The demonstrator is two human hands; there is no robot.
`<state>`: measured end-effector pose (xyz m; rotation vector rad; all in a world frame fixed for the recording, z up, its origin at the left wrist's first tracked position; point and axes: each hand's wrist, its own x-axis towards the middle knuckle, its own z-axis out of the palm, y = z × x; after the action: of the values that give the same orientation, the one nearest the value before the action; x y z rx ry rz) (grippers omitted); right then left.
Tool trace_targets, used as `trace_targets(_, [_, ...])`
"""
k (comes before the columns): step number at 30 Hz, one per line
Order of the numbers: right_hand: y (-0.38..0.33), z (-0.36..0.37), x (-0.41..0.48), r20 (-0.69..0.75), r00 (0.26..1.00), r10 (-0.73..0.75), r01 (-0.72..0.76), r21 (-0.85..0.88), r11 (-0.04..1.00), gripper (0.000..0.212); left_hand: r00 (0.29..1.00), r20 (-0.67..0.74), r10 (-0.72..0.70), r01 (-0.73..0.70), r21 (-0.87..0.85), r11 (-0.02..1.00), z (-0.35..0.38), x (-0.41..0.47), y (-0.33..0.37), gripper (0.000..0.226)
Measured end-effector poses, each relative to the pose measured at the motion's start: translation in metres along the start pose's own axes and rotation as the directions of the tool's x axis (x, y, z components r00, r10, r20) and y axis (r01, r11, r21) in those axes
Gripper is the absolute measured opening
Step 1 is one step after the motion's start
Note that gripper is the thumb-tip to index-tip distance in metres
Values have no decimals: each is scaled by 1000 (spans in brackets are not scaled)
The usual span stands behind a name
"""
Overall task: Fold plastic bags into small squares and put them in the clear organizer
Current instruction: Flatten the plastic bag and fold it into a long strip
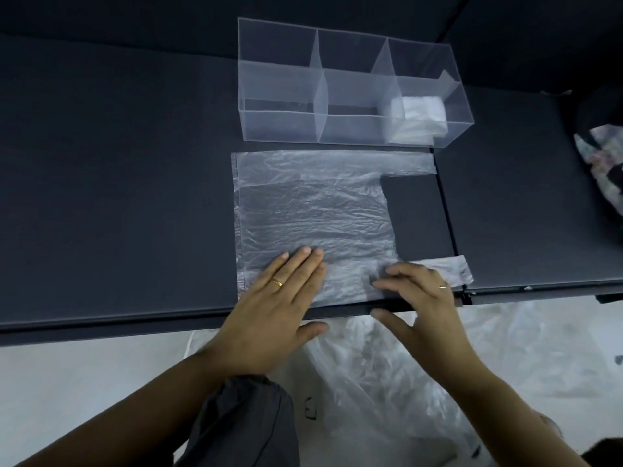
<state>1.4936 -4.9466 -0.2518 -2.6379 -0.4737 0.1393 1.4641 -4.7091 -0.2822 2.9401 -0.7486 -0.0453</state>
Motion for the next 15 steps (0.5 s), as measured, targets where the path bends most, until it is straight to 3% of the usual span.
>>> trace_targets(4, [1,2,16,-14,999,42,-40,119,992,16,999,33,-30,30,-15,999,4,2,-1,78])
trace_targets(7, [-1,0,25,21,1000,4,-6,106,994,7,999,15,-39,40,-66,997,4,2,-1,78])
trace_targets(12, [-7,-5,42,141,990,8,-11,20,1000,7,998,-8,-62,60,-123,991,0,3,0,77])
trace_targets(15, [-12,-19,46,257,966,39,-88,182,979,14,995,-36,-96,87,-194,977,-3,3,1,73])
